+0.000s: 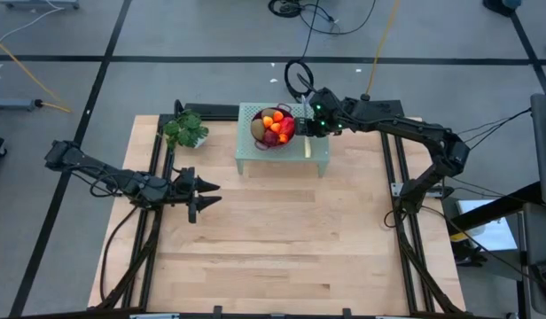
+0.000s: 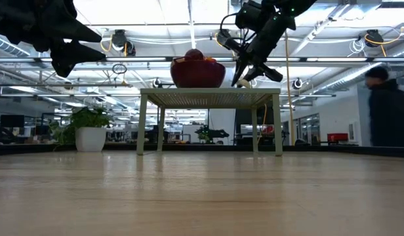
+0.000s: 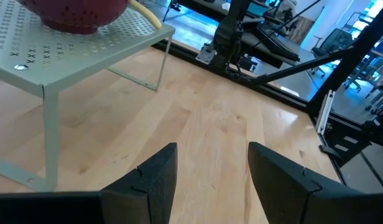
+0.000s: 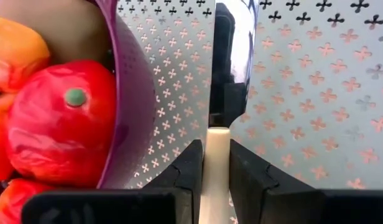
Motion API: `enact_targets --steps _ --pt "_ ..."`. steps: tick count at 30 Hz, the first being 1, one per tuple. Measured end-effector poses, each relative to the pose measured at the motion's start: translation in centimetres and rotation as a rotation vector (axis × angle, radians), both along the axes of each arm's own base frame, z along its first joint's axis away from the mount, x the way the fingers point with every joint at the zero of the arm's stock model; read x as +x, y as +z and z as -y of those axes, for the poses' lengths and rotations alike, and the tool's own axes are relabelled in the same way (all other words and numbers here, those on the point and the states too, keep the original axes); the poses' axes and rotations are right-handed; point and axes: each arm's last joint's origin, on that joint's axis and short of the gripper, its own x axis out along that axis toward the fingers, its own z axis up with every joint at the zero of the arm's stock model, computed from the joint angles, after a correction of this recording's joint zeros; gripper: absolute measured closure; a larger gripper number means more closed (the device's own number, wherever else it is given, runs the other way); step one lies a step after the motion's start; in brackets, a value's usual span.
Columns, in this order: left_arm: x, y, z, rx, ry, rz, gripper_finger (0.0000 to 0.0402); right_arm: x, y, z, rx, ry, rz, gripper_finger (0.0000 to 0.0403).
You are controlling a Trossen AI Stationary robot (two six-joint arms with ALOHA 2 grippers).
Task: Pick & Place Fruit
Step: Put the yellow table knife on the shelf, then return to Home Position
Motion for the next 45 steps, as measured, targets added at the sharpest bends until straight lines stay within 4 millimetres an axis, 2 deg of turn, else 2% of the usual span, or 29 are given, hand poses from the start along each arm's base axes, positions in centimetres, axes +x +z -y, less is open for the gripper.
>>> enact_targets --steps 23,32,45 --pt "0.0 0.01 0.0 -0.002 0.0 0.002 0.0204 -0.37 -0.07 0.42 0.021 -0.035 -0.005 0.0352" --pt "0.0 0.01 0.0 -0.002 0.0 0.002 0.0204 -0.58 -0.08 0.77 0.022 -0.052 -0.006 0.032" --pt "-0.01 -0.06 0.0 0.001 -0.001 -0.006 0.0204 -0.6 -0.08 0.81 0.018 -0.049 -0.008 0.0317"
